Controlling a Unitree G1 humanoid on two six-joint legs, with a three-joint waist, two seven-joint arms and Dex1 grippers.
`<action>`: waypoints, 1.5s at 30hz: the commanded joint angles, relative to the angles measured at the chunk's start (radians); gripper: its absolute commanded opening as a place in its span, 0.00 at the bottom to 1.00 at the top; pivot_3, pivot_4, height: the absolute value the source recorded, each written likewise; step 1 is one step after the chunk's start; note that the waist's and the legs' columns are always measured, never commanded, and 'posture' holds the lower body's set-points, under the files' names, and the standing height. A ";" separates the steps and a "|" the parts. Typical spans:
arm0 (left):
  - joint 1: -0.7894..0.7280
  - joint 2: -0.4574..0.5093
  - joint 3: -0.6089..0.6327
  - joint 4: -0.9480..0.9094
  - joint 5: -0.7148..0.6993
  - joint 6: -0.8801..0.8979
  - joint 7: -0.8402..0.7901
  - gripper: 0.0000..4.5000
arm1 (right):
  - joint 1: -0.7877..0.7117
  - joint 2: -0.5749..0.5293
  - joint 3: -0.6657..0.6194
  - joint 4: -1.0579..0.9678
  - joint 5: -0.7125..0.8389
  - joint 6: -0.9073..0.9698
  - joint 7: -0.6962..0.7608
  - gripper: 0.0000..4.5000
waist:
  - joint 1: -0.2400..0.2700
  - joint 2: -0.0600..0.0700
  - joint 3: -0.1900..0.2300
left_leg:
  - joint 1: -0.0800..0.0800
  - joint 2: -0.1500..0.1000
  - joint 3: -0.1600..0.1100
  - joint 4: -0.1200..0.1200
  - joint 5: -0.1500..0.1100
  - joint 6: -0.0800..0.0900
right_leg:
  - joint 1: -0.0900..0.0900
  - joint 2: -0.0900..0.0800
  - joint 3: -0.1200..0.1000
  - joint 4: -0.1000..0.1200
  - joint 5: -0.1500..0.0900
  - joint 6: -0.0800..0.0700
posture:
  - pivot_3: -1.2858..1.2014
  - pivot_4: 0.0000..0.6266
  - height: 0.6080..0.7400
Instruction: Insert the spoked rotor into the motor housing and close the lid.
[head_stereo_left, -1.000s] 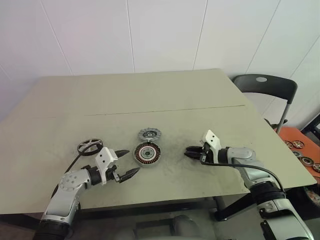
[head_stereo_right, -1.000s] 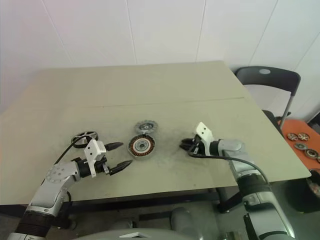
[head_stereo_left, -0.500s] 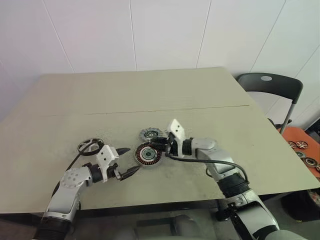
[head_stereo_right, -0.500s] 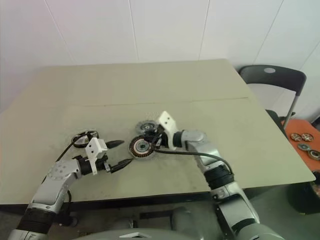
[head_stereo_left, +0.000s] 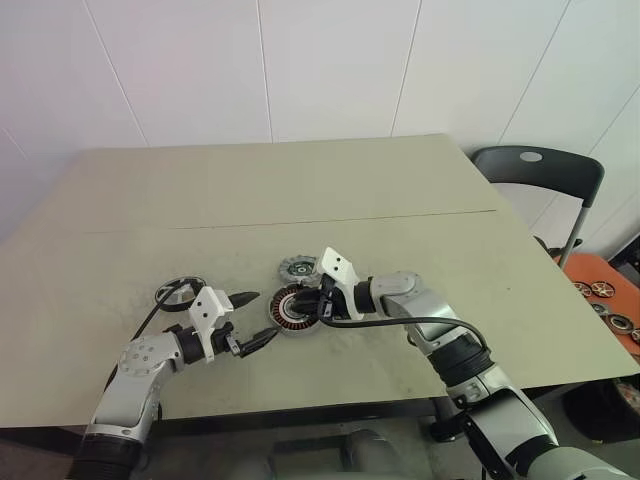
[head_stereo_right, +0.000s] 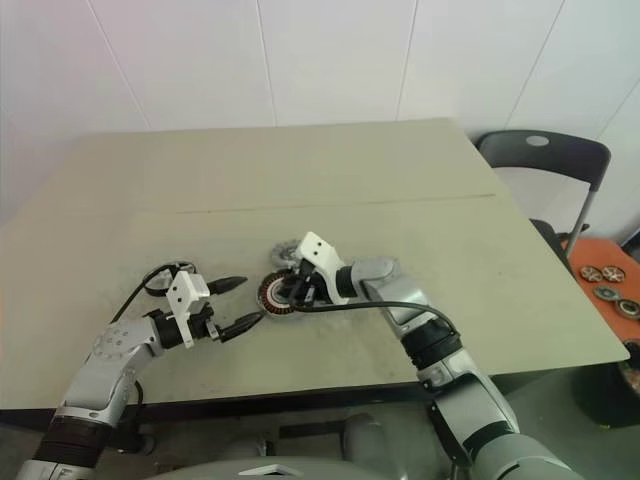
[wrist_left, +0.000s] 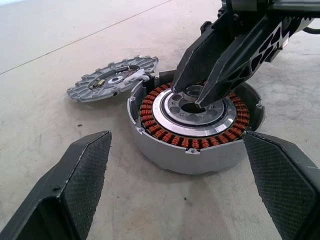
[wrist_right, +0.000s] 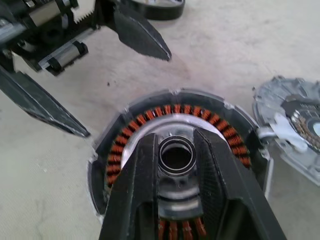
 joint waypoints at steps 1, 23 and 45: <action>-0.006 -0.002 0.005 -0.036 -0.011 -0.002 0.001 1.00 | -0.027 0.000 0.000 -0.002 -0.009 -0.022 0.003 0.15 | 0.000 0.000 0.000 | 0.000 0.000 0.000 0.000 0.000 0.000 | 0.000 0.000 0.000 0.000 0.000 0.000 | 0.52 0.00 1.00; 0.000 -0.016 -0.008 -0.016 0.009 -0.017 0.011 1.00 | -0.032 0.030 -0.006 0.039 -0.014 -0.045 -0.008 0.15 | -0.001 0.000 0.000 | 0.000 0.000 0.000 0.000 0.000 0.000 | 0.000 0.000 0.000 0.000 0.000 0.000 | 0.52 0.00 1.00; -0.010 -0.020 -0.006 -0.003 0.028 -0.042 0.014 1.00 | -0.021 0.035 0.001 0.040 -0.009 -0.039 0.005 0.15 | -0.001 0.000 0.000 | 0.000 0.000 0.000 0.000 0.000 0.000 | 0.000 0.000 0.000 0.000 0.000 0.000 | 0.52 0.00 1.00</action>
